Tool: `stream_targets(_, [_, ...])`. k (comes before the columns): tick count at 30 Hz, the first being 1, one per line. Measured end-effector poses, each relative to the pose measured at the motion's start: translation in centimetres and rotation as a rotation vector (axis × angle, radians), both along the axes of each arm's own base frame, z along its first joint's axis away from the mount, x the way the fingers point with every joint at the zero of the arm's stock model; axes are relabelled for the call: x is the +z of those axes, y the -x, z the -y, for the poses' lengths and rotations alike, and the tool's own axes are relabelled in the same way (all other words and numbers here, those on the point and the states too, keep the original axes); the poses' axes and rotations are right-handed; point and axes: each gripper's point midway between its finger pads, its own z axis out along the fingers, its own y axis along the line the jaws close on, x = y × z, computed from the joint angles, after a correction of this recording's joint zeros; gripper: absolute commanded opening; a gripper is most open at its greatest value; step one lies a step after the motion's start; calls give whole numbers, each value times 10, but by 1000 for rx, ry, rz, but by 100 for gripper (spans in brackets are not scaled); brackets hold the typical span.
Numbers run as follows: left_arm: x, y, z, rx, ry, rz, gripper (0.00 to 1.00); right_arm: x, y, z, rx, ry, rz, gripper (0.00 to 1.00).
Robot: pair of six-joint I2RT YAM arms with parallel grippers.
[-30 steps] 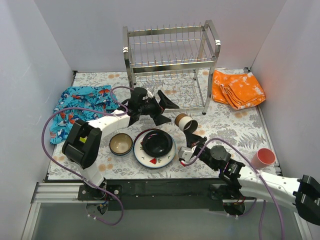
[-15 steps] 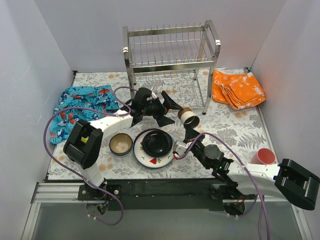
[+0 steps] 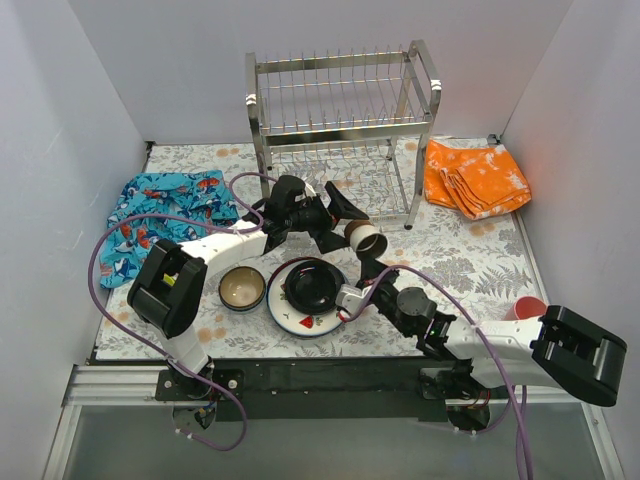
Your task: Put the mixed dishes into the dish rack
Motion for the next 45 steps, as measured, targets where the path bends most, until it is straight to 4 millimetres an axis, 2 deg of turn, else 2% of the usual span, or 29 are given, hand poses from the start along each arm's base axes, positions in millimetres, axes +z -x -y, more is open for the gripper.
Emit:
stream_targets(5, [1, 1, 1, -5, 5, 4, 91, 1, -2, -4, 4, 13, 10, 1])
stream_targets(10, [2, 0, 1, -5, 6, 6, 77, 3, -3, -7, 5, 25, 16, 1])
stream_targets(15, [6, -2, 3, -5, 10, 14, 69, -1, -3, -10, 14, 56, 18, 1])
stream_targets(22, [2, -2, 4, -10, 3, 1, 48, -7, -2, -10, 24, 106, 25, 1])
stream_targets(23, [1, -2, 4, -9, 3, 0, 44, -7, -2, -10, 25, 111, 25, 9])
stream_targets(24, [1, -2, 4, -9, 2, 0, 43, -7, -2, -10, 25, 113, 26, 27])
stream_targets(25, [1, -2, 4, -8, 2, 1, 43, -7, -2, -11, 26, 117, 26, 37])
stream_targets(27, [2, -2, 5, -8, 2, 9, 43, -9, -1, -13, 38, 137, 25, 51])
stream_targets(31, [2, -1, 8, -22, 5, 63, 39, -20, 4, -12, 51, 221, 11, 57])
stream_targets(35, [-10, 5, 6, -41, -9, 115, 34, -22, 9, 2, 40, 269, -18, 61])
stream_targets(39, [-22, 10, 4, -71, -31, 180, 31, -12, 20, 20, 38, 265, -74, 68])
stream_targets(42, [-25, 15, 4, -93, -51, 266, 31, -13, 32, 34, 46, 279, -143, 68])
stream_targets(45, [-29, 28, 8, -157, -95, 399, 31, -9, 39, 55, 6, 280, -196, 68])
